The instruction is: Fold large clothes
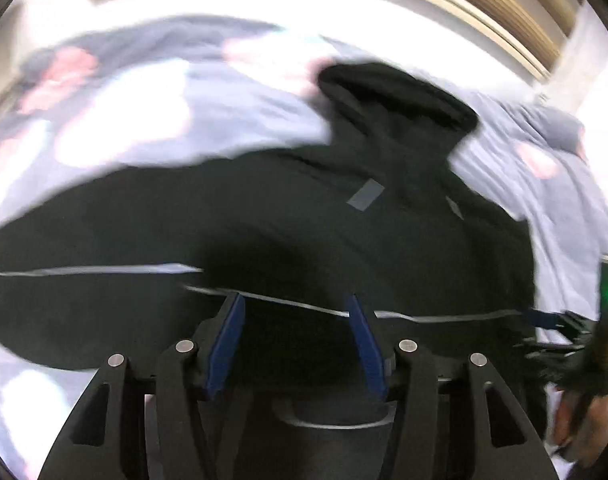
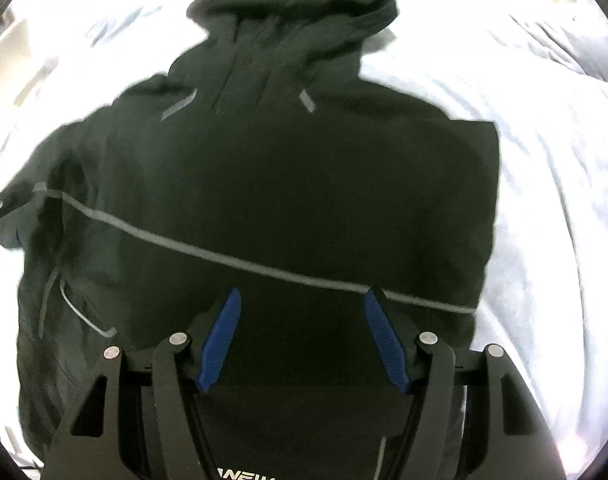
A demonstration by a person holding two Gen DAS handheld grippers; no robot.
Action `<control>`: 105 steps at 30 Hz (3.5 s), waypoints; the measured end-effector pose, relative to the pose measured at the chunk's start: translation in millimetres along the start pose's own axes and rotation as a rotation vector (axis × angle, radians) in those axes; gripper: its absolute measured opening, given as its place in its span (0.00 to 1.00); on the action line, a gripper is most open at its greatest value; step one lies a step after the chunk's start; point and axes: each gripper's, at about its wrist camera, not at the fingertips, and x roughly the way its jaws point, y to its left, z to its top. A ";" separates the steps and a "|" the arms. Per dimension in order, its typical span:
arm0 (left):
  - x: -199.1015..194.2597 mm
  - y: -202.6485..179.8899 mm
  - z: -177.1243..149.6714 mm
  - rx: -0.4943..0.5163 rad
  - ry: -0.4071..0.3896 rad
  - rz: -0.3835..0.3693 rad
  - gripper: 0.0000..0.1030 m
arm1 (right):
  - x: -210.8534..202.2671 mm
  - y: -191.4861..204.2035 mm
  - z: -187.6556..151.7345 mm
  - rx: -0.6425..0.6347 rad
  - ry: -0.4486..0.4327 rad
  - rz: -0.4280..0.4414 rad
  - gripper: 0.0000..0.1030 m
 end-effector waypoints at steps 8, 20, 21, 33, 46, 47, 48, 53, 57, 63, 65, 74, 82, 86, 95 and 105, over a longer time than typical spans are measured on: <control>95.1 -32.7 -19.2 0.002 0.137 0.057 0.56 | 38.4 3.0 -6.1 -0.038 0.081 -0.047 0.66; -54.9 -24.5 -58.5 -0.047 0.053 0.128 0.56 | -67.0 -10.4 -63.3 0.046 0.023 0.060 0.66; -73.4 -25.9 -67.7 -0.058 0.039 0.132 0.56 | -80.5 -6.8 -80.1 0.053 0.020 0.075 0.66; -193.8 54.6 -151.3 -0.100 -0.032 0.266 0.56 | -148.2 59.9 -150.7 0.050 -0.015 0.099 0.66; -233.9 286.1 -131.3 -0.334 -0.081 0.282 0.56 | -154.9 182.7 -140.8 0.111 -0.019 0.049 0.67; -230.7 305.7 -125.5 -0.358 -0.086 0.284 0.56 | -151.6 190.2 -140.4 0.113 -0.012 0.043 0.67; -226.7 323.8 -121.1 -0.380 -0.091 0.280 0.56 | -146.7 199.5 -139.8 0.118 0.002 0.032 0.67; -189.3 425.0 -91.2 -0.520 -0.100 0.220 0.56 | -129.2 230.5 -135.9 0.141 0.070 0.010 0.66; -141.0 488.8 -67.7 -0.596 -0.091 0.149 0.56 | -113.9 250.9 -126.9 0.101 0.108 -0.045 0.67; -69.2 541.1 -52.5 -0.638 -0.038 0.103 0.56 | -95.5 261.8 -114.0 0.107 0.161 -0.055 0.66; -49.7 551.4 -54.3 -0.662 -0.029 0.066 0.59 | -91.2 265.5 -111.7 0.100 0.174 -0.066 0.67; -34.9 551.7 -49.3 -0.622 -0.069 0.002 0.36 | -75.7 273.5 -114.8 0.091 0.220 -0.066 0.66; -100.7 517.9 -44.7 -0.523 -0.205 0.015 0.25 | -84.2 282.4 -111.9 0.058 0.189 -0.048 0.66; -140.6 486.5 -38.7 -0.467 -0.269 -0.019 0.24 | -92.4 279.7 -110.5 0.059 0.160 -0.014 0.67; -207.6 343.6 -18.0 -0.224 -0.362 -0.183 0.08 | -117.2 262.0 -108.9 0.044 0.082 0.033 0.66; -176.4 180.8 4.3 -0.004 -0.269 -0.266 0.01 | -133.0 178.1 -117.3 0.139 0.023 0.045 0.67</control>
